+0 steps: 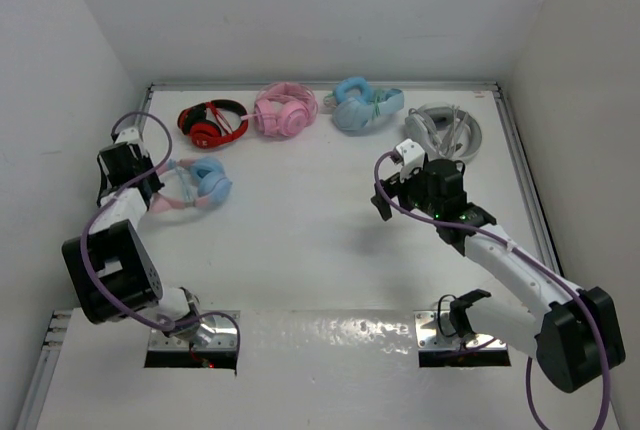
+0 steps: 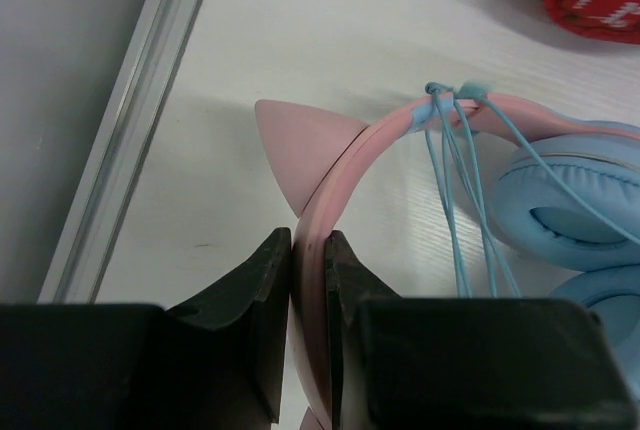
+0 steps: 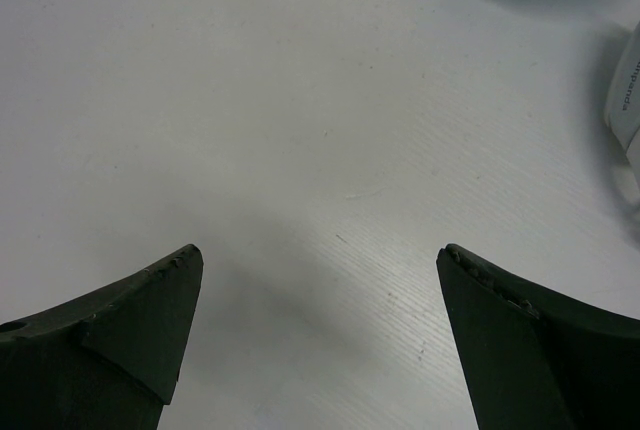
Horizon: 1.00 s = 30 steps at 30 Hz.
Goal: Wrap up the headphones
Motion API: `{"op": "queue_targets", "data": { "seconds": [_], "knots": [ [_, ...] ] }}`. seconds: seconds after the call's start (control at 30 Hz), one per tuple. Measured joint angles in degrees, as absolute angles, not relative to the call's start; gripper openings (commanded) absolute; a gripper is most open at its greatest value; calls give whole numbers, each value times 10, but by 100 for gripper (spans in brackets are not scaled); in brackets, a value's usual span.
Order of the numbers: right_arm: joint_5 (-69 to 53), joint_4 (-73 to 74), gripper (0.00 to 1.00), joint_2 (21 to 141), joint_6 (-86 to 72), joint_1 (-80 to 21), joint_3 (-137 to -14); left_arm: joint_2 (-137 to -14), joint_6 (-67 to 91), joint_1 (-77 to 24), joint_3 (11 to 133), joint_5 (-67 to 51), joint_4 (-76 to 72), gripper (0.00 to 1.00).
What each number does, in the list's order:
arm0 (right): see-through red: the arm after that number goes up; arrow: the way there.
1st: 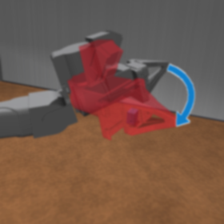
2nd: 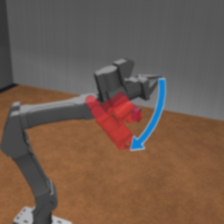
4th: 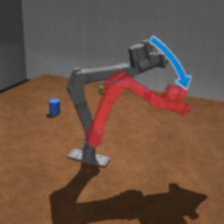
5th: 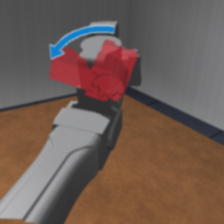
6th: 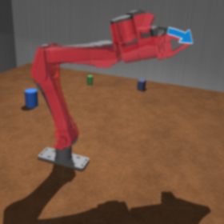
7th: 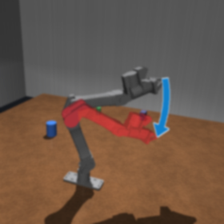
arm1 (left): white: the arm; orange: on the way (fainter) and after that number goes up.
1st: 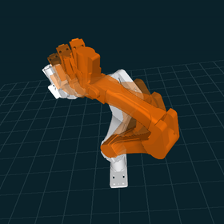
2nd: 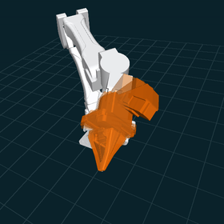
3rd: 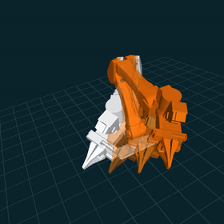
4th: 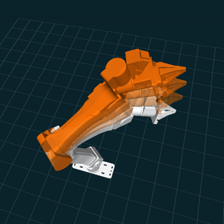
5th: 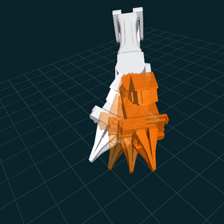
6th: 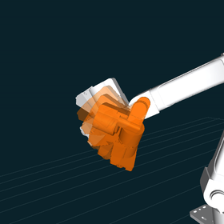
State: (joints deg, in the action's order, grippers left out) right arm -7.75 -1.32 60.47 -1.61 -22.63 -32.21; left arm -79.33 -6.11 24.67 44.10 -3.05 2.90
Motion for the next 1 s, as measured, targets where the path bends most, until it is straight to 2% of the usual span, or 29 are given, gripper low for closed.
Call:
{"op": "queue_targets", "data": {
  "seconds": [0.2,0.27,0.43,0.57,0.67,0.73,0.8,1.0],
  "knots": [
    [-79,-14,99,605,-17,-226,-318,-862,-49,276,437,-32,-23,0],
    [-80,-14,99,604,-17,-226,-318,-870,-48,278,435,-32,-34,4],
    [-81,-14,99,598,-18,-226,-317,-869,-55,279,427,-32,-50,33],
    [-82,-14,99,597,-18,-226,-317,-858,-60,279,422,-33,-45,52],
    [-84,-13,99,596,-23,-226,-317,-830,-62,279,418,-37,-31,77],
    [-85,-10,99,595,-31,-226,-318,-797,-65,279,418,-40,-16,82],
    [-79,1,99,595,-42,-226,-322,-768,-70,279,423,-41,9,99],
    [-34,34,99,572,-112,-226,-325,-683,-112,279,435,-31,109,100]
  ]
}}
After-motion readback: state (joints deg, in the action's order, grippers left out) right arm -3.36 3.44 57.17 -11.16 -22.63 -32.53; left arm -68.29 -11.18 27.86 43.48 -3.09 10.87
